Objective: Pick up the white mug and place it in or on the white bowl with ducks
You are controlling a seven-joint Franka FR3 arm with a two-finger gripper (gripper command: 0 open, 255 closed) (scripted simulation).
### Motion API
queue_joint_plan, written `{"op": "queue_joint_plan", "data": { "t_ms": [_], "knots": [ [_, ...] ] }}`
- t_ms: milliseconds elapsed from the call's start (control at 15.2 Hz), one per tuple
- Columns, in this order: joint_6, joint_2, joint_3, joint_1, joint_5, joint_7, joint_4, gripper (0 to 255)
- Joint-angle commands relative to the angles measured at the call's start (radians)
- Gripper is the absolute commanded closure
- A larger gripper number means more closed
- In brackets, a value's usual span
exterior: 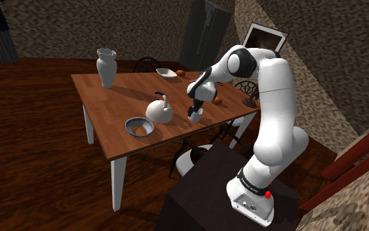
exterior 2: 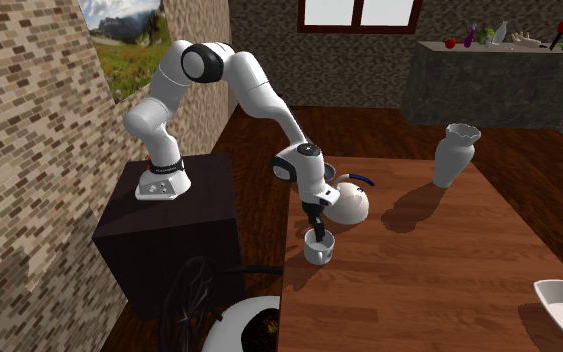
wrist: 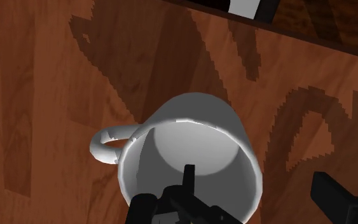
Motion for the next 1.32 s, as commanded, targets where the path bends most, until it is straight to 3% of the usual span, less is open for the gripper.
{"op": "queue_joint_plan", "data": {
  "t_ms": [0,132,198,792,1254],
  "knots": [
    [0.0,0.001,0.0,0.0,0.0,0.0,0.001,0],
    [0.0,0.001,0.0,0.0,0.0,0.0,0.001,0],
    [0.0,0.001,0.0,0.0,0.0,0.0,0.001,255],
    [0.0,0.001,0.0,0.0,0.0,0.0,0.001,255],
    [-0.057,-0.08,-0.036,0.028,-0.029,0.022,-0.024,255]
  ]
}}
